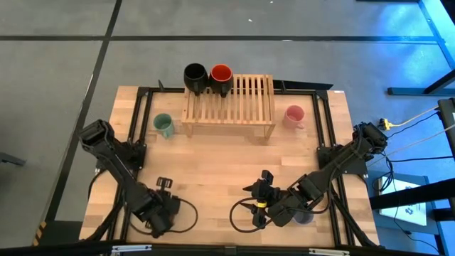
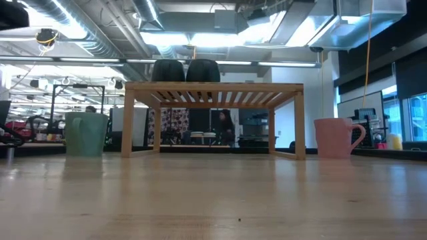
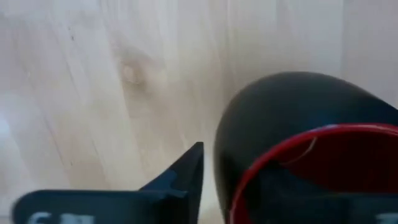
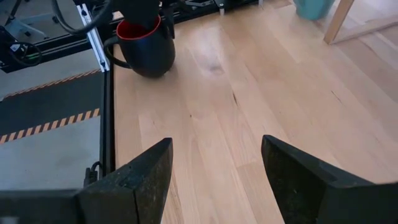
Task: Place coffee mugs
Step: Put the red mug on the shelf
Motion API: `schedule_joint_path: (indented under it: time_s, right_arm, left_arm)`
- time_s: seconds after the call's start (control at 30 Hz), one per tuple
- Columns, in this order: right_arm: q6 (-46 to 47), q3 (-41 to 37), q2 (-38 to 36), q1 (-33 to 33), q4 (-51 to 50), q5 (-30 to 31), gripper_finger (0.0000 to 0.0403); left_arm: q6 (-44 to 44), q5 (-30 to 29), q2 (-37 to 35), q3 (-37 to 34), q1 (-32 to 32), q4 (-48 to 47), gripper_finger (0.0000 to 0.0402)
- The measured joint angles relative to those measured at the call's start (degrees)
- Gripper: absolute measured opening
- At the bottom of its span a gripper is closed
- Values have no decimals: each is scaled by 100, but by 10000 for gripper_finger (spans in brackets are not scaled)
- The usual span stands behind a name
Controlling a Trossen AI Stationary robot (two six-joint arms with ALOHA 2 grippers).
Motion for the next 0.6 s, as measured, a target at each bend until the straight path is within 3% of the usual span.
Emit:
schedule_joint_path:
  time_s: [0.17,0.4,0.6]
  right_arm:
    - [21,0,0,0,0,2,232]
    - [21,0,0,21,-40,120,232]
    - [-227,0,0,85,401,333,232]
  left_arm:
    - [165,301,3,-15,185,4,15]
    - [-197,339,-233,35,539,-68,12]
    - [-952,-212,-836,417,985,-14,12]
